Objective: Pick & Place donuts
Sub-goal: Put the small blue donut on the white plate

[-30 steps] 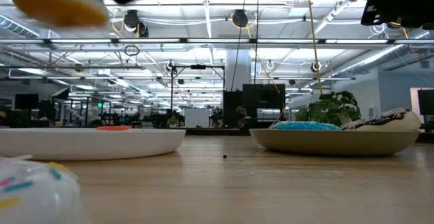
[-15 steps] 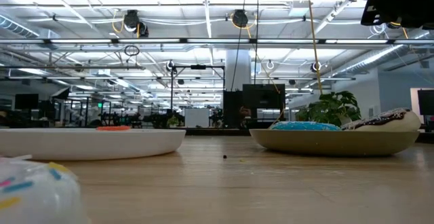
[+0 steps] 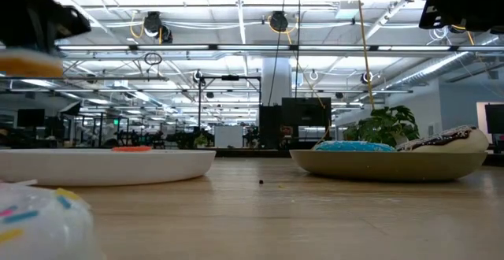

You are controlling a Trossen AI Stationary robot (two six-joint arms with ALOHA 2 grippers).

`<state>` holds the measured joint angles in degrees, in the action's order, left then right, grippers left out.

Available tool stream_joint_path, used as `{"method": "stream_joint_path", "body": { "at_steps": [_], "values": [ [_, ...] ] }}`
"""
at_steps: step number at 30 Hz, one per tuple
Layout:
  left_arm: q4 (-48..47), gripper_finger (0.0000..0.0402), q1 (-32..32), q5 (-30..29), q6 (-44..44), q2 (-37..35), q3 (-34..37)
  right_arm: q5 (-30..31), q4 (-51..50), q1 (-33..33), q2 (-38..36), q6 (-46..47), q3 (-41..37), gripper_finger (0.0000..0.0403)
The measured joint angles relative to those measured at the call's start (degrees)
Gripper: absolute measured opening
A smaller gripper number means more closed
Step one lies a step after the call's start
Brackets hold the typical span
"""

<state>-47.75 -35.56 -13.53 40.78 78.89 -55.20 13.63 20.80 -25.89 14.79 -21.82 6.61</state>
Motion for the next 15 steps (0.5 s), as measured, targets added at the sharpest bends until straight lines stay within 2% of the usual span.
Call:
{"method": "stream_joint_path", "body": {
  "at_steps": [8, 12, 15],
  "values": [
    [4.79, 0.0007, 3.11, 1.04, -3.27, 2.41, 1.84, 0.02, 0.31, 0.0, -0.01, -0.04, 0.0, 0.0],
    [6.07, 0.0016, 4.78, -0.34, -5.95, 4.53, 1.77, 0.01, 0.35, 0.0, -0.01, 0.02, 0.0, 0.0],
    [6.09, 0.0008, 5.83, -1.04, -7.61, 6.74, 1.77, -0.13, 0.33, 0.0, -0.01, 0.47, 0.0, 0.0]
  ]
}}
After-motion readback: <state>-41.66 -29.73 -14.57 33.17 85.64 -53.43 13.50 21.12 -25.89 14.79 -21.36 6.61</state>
